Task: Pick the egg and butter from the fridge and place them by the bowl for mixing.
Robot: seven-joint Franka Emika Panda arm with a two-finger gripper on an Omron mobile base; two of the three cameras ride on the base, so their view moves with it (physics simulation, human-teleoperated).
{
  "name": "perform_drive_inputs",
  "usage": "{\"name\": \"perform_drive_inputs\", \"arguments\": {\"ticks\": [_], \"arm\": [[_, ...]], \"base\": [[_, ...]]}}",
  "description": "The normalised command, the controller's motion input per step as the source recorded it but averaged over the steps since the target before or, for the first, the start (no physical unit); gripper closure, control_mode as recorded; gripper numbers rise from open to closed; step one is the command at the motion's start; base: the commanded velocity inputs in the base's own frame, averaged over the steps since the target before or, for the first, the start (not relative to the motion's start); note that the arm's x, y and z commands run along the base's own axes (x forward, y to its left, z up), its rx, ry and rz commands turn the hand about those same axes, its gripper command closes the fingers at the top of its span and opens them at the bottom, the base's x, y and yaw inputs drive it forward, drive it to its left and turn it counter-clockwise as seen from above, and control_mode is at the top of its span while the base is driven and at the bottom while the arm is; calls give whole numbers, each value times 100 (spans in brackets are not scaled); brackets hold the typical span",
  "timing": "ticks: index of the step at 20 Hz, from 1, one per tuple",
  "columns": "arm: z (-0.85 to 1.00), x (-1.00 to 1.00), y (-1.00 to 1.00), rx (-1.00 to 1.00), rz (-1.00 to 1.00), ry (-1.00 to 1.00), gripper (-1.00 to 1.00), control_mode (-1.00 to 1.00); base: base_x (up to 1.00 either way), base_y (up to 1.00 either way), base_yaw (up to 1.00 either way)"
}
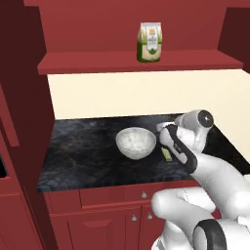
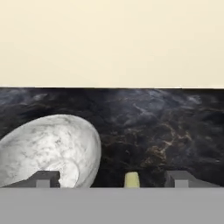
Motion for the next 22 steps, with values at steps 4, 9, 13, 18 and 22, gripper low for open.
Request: {"name": "perform_drive_inputs", "arguments": {"ticks": [4, 9, 13, 18, 22], "arm": [[8, -25, 19, 0, -8, -6, -100, 100], [0, 0, 0, 0, 0, 0, -100, 100], [0, 0, 0, 0, 0, 0, -100, 100], [0, 0, 0, 0, 0, 0, -100, 100], [0, 0, 0, 0, 0, 0, -100, 100]], "base": [[-75, 72, -24], [-100, 99, -37], [-100, 83, -32], [-100, 72, 9], [-100, 73, 34]]}}
